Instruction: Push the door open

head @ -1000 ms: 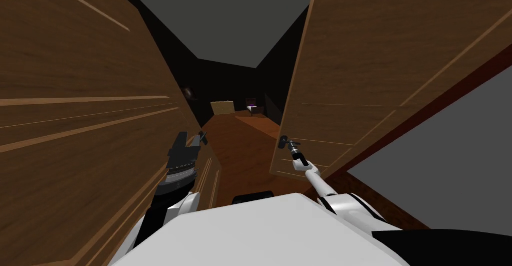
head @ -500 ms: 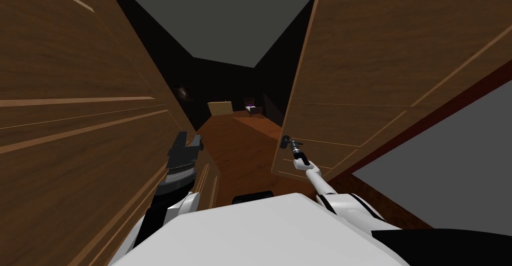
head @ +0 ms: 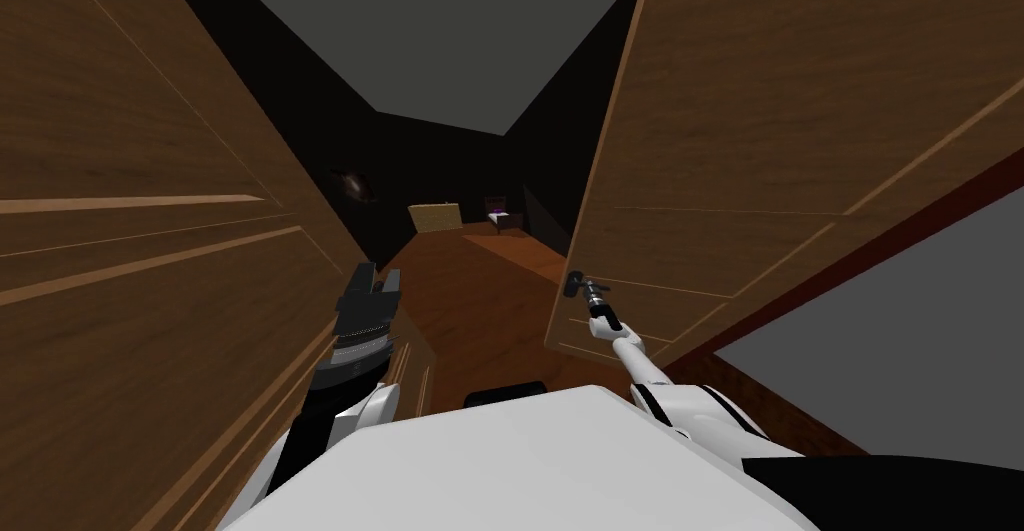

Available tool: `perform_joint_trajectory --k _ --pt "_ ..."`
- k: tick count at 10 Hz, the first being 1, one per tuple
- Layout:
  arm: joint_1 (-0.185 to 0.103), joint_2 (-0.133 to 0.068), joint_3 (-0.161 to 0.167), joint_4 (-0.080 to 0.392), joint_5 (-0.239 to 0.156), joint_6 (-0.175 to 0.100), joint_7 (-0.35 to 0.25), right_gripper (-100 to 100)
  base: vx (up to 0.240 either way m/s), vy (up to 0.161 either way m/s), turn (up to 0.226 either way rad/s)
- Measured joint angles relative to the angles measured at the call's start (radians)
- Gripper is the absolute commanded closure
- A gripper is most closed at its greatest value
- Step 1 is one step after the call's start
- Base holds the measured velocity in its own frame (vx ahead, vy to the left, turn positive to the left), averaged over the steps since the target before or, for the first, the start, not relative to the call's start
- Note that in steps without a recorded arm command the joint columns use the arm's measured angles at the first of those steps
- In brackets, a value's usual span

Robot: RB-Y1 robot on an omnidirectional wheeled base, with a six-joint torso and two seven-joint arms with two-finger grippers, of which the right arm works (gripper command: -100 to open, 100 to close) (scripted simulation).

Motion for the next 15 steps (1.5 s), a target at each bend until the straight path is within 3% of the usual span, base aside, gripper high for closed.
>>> perform_joint_trajectory --k 2,3,6,8,10,15 --pt "0.01 0.003 -0.014 -0.002 -0.004 0.006 0.008 100 0.194 0.008 -0.039" --pt "0.0 -0.004 -0.019 0.02 -0.006 -0.001 0.006 100 0.2 0.011 -0.059" --pt "0.004 -0.002 -0.06 0.024 -0.016 -0.007 0.026 100 0.206 0.044 -0.069" --pt "-0.002 -0.013 -0.079 0.045 -0.023 -0.011 0.029 100 0.188 0.065 -0.076" --pt "0.014 -0.009 -0.108 0.02 -0.03 0.007 0.047 100 0.17 0.042 -0.049" --pt "0.01 -0.014 -0.135 0.062 -0.038 -0.007 0.057 100 0.155 0.016 -0.05"
